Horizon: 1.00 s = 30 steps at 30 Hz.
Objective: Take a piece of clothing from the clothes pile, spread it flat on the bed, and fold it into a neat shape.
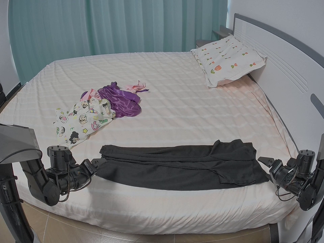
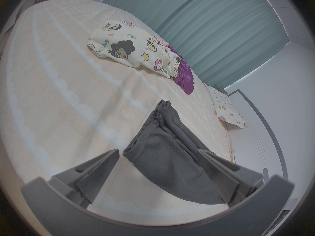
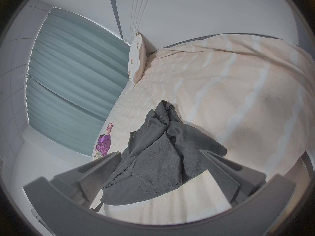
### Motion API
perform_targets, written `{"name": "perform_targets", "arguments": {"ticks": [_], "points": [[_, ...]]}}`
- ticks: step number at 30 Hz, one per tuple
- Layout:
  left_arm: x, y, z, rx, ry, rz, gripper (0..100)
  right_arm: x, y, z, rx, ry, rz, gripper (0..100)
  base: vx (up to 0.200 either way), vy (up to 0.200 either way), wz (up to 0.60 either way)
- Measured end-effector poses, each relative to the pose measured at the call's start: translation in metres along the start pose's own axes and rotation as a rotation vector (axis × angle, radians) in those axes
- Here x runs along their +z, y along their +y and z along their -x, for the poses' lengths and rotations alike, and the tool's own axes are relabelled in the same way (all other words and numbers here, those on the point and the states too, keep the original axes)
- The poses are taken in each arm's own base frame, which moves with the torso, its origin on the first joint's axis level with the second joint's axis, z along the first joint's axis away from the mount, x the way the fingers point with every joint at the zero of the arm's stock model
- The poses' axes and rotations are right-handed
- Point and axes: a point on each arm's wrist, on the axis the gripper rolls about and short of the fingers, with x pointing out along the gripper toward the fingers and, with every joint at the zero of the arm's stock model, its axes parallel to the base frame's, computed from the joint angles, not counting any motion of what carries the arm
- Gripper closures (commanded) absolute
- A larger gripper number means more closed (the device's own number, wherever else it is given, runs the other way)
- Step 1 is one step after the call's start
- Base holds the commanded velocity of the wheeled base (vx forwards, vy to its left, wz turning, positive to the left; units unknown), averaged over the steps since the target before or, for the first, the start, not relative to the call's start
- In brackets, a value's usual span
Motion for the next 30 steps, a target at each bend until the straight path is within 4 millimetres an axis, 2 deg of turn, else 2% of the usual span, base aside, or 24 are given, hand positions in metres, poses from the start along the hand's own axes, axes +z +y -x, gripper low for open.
{"name": "perform_targets", "arguments": {"ticks": [4,5,15,29,30], "points": [[-0.003,0.0,-0.005,0.003,0.011,-0.004,0,0.0,0.0,0.0,-0.001,-0.001,-0.001,0,0.0,0.0,0.0],[-0.005,0.0,-0.009,0.018,0.005,-0.006,100,0.0,0.0,0.0,-0.002,0.0,-0.002,0,0.0,0.0,0.0],[-0.01,0.008,-0.016,0.111,0.019,0.001,100,0.0,0.0,0.0,-0.002,0.0,-0.002,0,0.0,0.0,0.0],[-0.014,0.01,0.009,0.181,0.069,0.015,100,-0.002,-0.001,0.003,-0.01,0.008,-0.001,0,0.0,0.0,0.0],[-0.013,0.01,0.01,0.18,0.066,0.014,0,-0.002,-0.001,0.003,-0.01,0.008,-0.001,0,0.0,0.0,0.0]]}}
